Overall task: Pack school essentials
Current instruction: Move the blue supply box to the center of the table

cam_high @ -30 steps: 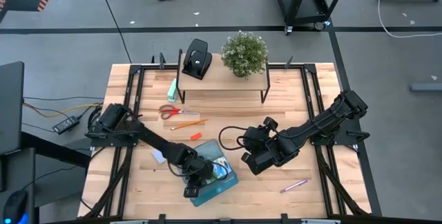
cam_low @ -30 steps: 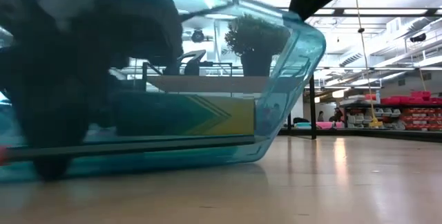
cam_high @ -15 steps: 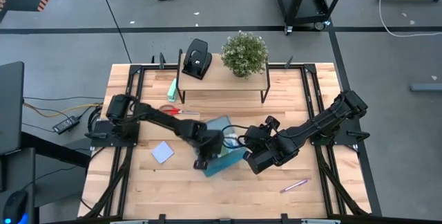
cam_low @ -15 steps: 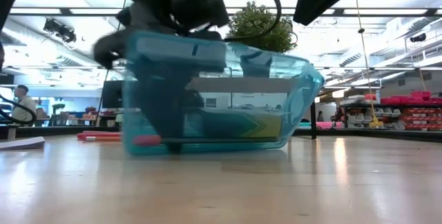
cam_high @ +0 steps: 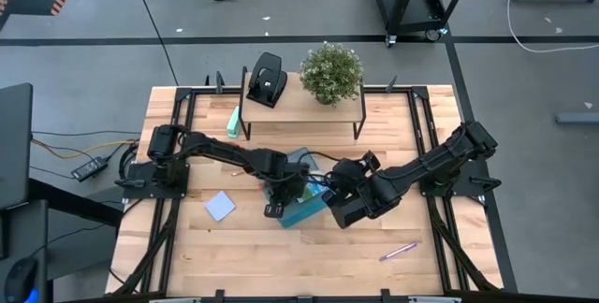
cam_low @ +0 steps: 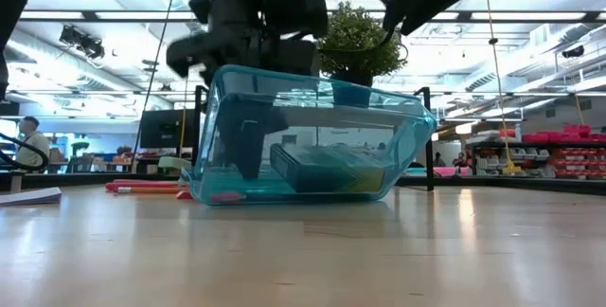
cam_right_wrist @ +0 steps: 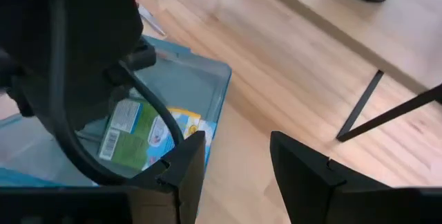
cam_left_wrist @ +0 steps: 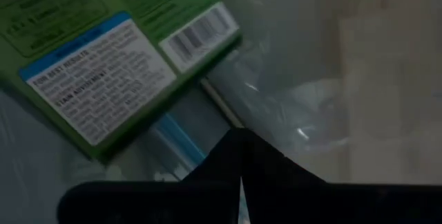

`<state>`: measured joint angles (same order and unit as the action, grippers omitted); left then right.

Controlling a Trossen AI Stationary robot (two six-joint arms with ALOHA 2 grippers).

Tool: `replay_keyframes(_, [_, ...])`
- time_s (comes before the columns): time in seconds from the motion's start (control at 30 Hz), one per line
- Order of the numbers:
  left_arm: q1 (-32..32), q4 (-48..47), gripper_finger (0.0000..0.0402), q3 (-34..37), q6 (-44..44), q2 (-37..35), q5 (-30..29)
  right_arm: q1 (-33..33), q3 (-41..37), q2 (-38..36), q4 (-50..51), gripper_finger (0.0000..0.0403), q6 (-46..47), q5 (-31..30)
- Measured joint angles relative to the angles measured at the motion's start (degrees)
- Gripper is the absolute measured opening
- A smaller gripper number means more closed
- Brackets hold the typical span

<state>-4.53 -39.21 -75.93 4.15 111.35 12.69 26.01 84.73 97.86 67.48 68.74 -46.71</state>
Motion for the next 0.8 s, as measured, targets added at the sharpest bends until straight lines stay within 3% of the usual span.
replay_keyframes(0.23, [-0.01,-12.43,0.0022,-7.5,-0.68,-0.13,0.3,3.6,0.0,-2.62,2.2,0.0172,3.9,2.13])
replay_keyframes(0.37, [0.24,-19.73,0.0007,-12.98,-2.36,-0.56,-0.23,7.25,0.0,-6.2,3.88,0.0172,6.6,-0.65])
replay_keyframes(0.53, [0.28,-21.17,0.0009,-15.15,-5.76,-5.98,-2.82,10.79,-0.16,-7.89,8.61,0.0172,9.79,-2.54])
replay_keyframes(0.67, [0.99,-18.69,0.0005,-10.47,-10.2,-15.88,-9.53,12.8,-3.01,-7.93,10.29,0.0172,16.92,-3.84])
replay_keyframes(0.8, [2.28,-6.75,0.0008,1.35,-17.84,-28.78,-10.57,12.29,-7.75,-7.91,5.64,0.0172,22.01,-5.54])
